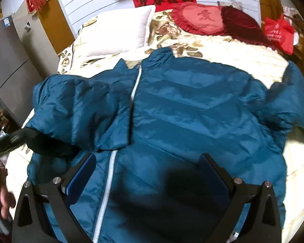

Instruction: Fold large clothes

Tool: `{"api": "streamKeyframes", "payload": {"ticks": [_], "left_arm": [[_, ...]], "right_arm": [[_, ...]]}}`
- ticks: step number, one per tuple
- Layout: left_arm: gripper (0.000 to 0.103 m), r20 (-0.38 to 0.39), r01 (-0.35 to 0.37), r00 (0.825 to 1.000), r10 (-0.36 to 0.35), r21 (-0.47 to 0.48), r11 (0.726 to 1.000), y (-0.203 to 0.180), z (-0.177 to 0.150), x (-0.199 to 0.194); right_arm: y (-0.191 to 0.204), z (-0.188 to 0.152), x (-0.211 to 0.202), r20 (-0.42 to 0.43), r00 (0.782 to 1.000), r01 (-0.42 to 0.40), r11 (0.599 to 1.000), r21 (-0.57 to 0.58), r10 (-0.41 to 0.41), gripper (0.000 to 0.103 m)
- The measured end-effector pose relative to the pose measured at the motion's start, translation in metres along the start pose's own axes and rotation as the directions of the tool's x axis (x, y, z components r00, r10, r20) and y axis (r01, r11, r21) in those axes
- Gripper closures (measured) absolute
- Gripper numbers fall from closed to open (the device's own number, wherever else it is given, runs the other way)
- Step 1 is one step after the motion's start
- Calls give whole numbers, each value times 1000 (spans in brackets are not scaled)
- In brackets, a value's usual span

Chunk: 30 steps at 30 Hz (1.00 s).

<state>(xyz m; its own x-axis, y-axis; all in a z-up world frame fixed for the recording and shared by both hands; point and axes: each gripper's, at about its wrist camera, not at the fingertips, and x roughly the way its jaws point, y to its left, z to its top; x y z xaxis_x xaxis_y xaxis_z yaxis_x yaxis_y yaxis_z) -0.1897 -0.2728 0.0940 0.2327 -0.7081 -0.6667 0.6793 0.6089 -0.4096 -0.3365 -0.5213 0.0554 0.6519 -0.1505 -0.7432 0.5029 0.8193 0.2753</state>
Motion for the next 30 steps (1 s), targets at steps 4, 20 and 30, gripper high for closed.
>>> {"api": "streamKeyframes", "payload": {"ticks": [4, 20, 30], "left_arm": [[29, -10, -103, 995, 103, -28, 994, 21, -14, -2], [31, -36, -284, 959, 282, -103, 953, 67, -9, 14], [33, 5, -285, 958, 288, -131, 949, 72, -6, 6]], "right_arm": [[0, 17, 21, -2, 997, -73, 992, 101, 73, 0], [55, 49, 127, -26, 1000, -16, 1000, -23, 16, 28], [37, 63, 31, 216, 976, 57, 995, -81, -38, 83]]}}
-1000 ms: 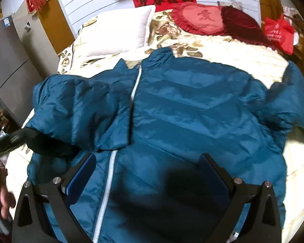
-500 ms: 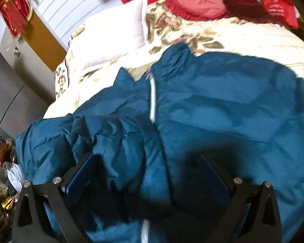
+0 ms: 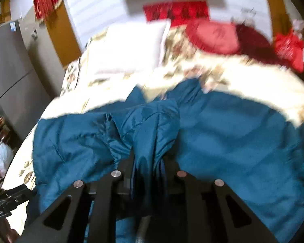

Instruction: Fold large clothes

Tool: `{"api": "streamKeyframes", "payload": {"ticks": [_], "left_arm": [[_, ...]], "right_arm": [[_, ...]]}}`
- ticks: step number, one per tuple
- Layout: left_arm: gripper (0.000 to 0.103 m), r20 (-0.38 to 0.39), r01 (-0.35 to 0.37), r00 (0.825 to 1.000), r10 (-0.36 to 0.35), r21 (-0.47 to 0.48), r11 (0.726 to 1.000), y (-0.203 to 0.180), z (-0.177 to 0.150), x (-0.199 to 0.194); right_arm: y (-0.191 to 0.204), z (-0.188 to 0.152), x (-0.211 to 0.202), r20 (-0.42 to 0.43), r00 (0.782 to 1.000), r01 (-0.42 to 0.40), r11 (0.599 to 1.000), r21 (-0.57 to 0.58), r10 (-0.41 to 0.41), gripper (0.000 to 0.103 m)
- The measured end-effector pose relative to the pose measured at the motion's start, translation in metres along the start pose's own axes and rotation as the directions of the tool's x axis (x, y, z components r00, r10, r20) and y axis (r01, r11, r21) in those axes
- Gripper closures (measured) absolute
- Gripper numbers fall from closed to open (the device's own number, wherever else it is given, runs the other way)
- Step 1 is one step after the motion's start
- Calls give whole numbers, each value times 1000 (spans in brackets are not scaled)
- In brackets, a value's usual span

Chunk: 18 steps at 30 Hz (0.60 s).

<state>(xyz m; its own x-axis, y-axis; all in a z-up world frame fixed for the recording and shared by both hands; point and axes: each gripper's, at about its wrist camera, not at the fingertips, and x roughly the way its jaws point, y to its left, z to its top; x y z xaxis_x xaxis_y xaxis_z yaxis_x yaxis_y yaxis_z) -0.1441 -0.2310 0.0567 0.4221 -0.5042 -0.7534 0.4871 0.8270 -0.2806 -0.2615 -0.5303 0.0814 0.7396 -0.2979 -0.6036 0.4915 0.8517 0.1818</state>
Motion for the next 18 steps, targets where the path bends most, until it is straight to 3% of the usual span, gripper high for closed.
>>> {"api": "streamKeyframes", "payload": {"ticks": [3, 5, 6, 10, 13, 15, 17, 18], "left_arm": [[33, 6, -18, 1000, 18, -10, 1000, 2, 0, 3], [33, 1, -33, 999, 33, -10, 999, 2, -1, 7], [33, -4, -44, 999, 44, -9, 999, 2, -2, 10], [33, -20, -54, 998, 54, -23, 998, 5, -2, 20], [33, -12, -63, 998, 63, -18, 998, 3, -3, 20], [33, -8, -64, 998, 64, -10, 998, 2, -4, 18], [33, 0, -66, 998, 66, -6, 998, 2, -3, 16], [33, 7, -66, 998, 66, -7, 998, 2, -2, 15]], "right_arm": [[-15, 13, -32, 111, 986, 133, 989, -70, -125, 83], [-26, 16, -40, 135, 964, 242, 964, -109, -227, 83], [-29, 15, -41, 127, 958, 273, 955, -115, -258, 83], [-67, -2, -15, 1, 893, 447, 890, -92, -449, 83], [-88, -11, 5, -35, 843, 525, 835, -167, -537, 67], [-102, -8, 5, -28, 808, 568, 792, -224, -588, 67], [-116, -3, -13, 9, 797, 592, 778, -210, -604, 67], [-122, -1, -20, 5, 803, 585, 786, -201, -596, 65]]}}
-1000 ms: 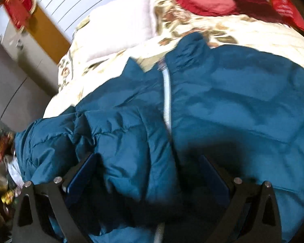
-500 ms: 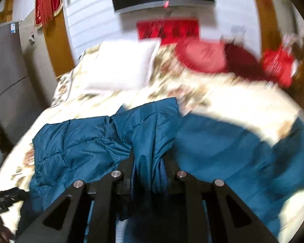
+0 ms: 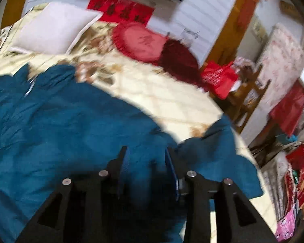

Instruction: Fold large clothes

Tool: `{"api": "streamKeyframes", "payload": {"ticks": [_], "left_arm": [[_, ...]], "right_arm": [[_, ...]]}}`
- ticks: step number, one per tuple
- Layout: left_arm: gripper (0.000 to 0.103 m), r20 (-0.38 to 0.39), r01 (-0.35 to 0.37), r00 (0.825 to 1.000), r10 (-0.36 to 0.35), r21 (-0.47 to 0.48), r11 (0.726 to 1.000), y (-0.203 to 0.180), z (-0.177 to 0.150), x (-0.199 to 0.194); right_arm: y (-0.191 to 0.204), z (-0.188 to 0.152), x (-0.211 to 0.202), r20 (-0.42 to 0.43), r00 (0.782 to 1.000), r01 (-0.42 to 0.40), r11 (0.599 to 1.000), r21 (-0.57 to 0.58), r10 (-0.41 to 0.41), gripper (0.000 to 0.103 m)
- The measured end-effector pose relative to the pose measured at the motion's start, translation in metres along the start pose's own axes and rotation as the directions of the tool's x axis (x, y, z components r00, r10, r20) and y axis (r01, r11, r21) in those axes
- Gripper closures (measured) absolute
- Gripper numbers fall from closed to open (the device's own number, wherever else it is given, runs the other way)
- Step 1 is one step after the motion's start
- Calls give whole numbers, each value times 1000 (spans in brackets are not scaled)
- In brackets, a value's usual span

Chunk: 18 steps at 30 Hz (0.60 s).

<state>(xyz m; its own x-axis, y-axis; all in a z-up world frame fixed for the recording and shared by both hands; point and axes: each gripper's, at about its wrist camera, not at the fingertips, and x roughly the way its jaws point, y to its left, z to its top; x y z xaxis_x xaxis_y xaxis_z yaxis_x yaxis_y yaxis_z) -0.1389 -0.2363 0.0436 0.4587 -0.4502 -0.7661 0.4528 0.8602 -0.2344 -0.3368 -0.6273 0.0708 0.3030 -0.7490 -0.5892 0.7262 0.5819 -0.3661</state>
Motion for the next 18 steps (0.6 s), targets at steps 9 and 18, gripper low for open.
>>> {"api": "streamKeyframes", "payload": {"ticks": [9, 18], "left_arm": [[33, 45, 18, 999, -19, 4, 1000, -9, 5, -1], [33, 36, -57, 998, 55, 70, 996, -16, 5, 16]], "right_arm": [[-18, 6, -10, -30, 871, -476, 857, 199, 490, 56], [53, -26, 26, -149, 844, -503, 857, 114, 516, 56]]}}
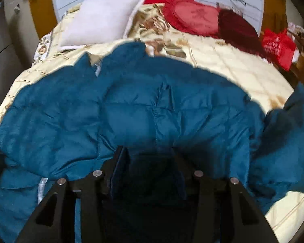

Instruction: Fold large clothes

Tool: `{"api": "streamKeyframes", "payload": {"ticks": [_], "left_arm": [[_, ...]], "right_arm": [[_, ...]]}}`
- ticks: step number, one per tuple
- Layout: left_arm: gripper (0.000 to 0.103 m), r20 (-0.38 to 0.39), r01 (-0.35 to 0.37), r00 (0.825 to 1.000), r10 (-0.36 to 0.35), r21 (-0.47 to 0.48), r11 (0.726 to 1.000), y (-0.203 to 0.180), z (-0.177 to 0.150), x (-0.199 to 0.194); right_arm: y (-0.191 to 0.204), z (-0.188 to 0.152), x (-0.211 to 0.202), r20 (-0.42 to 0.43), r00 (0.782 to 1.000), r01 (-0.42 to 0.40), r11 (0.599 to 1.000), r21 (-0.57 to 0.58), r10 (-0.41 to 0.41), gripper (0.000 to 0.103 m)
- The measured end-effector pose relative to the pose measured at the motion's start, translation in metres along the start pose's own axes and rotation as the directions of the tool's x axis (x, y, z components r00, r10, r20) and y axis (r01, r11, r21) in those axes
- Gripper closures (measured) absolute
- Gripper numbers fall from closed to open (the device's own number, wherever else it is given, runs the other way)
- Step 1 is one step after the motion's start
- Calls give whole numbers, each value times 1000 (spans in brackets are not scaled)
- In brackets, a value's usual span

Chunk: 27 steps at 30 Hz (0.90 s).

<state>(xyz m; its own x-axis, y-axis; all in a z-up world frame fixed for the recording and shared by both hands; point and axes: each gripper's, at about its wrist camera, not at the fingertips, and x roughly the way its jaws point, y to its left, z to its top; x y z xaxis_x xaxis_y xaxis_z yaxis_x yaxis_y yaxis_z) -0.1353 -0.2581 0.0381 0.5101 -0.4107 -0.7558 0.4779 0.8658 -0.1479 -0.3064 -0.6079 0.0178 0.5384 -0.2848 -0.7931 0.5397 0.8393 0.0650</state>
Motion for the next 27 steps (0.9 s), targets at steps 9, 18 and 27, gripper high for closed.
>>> {"api": "streamKeyframes", "payload": {"ticks": [9, 18, 27], "left_arm": [[33, 39, -20, 999, 20, 18, 1000, -5, 3, -7], [33, 28, -65, 998, 65, 23, 998, 3, 10, 7], [33, -40, -54, 998, 53, -25, 998, 19, 6, 29]], "right_arm": [[18, 7, -49, 92, 995, -30, 1000, 6, 29, 47], [55, 14, -24, 86, 994, -55, 997, -60, 60, 41], [61, 5, 12, 54, 999, 5, 997, -83, 0, 40]]}}
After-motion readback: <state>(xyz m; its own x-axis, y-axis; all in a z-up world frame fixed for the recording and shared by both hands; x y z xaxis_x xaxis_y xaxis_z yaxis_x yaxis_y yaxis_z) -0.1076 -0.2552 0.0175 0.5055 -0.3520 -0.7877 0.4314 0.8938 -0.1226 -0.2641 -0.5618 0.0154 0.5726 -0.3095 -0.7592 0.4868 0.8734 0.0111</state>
